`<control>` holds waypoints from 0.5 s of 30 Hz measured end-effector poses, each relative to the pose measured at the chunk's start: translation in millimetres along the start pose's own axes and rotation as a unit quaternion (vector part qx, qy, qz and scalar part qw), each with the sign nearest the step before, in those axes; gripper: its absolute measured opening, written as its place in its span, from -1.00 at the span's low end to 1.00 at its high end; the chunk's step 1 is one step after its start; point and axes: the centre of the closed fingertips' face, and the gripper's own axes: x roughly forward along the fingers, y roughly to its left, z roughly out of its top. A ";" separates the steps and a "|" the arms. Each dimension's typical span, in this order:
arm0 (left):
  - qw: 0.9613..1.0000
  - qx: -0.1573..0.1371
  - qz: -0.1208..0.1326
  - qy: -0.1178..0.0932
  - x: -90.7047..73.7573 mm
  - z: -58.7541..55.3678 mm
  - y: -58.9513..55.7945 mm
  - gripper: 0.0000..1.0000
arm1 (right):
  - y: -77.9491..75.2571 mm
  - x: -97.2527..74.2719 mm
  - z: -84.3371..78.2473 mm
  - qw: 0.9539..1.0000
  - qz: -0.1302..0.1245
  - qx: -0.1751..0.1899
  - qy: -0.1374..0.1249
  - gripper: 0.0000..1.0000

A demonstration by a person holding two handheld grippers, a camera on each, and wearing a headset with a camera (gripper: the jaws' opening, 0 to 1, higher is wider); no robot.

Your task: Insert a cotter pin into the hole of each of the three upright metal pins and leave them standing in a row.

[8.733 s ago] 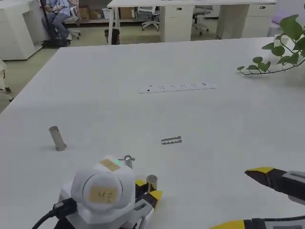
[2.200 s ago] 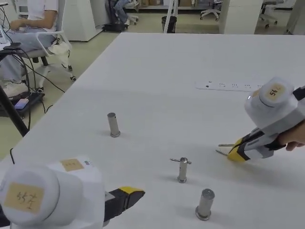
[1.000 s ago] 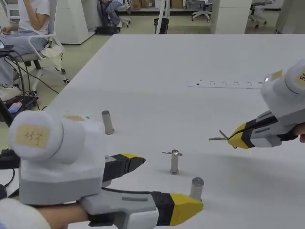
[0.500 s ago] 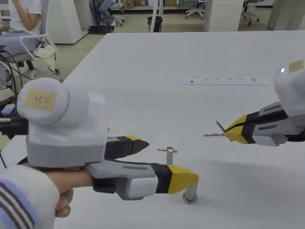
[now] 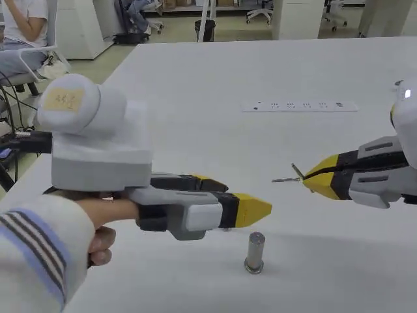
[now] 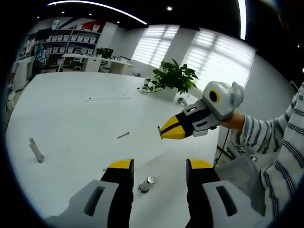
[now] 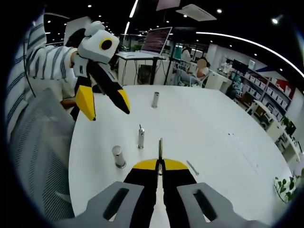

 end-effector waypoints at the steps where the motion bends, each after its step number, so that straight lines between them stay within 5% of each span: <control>1: 1.000 -0.001 -0.004 0.001 1.5 0.4 -1.5 -0.23 | 1.3 -1.3 0.9 1.000 -0.001 -0.001 -0.002 -0.94; 15: 0.997 -0.051 -0.056 0.014 20.2 0.2 -20.9 -0.45 | 30.9 -11.4 10.7 0.999 -0.003 -0.043 -0.015 -0.94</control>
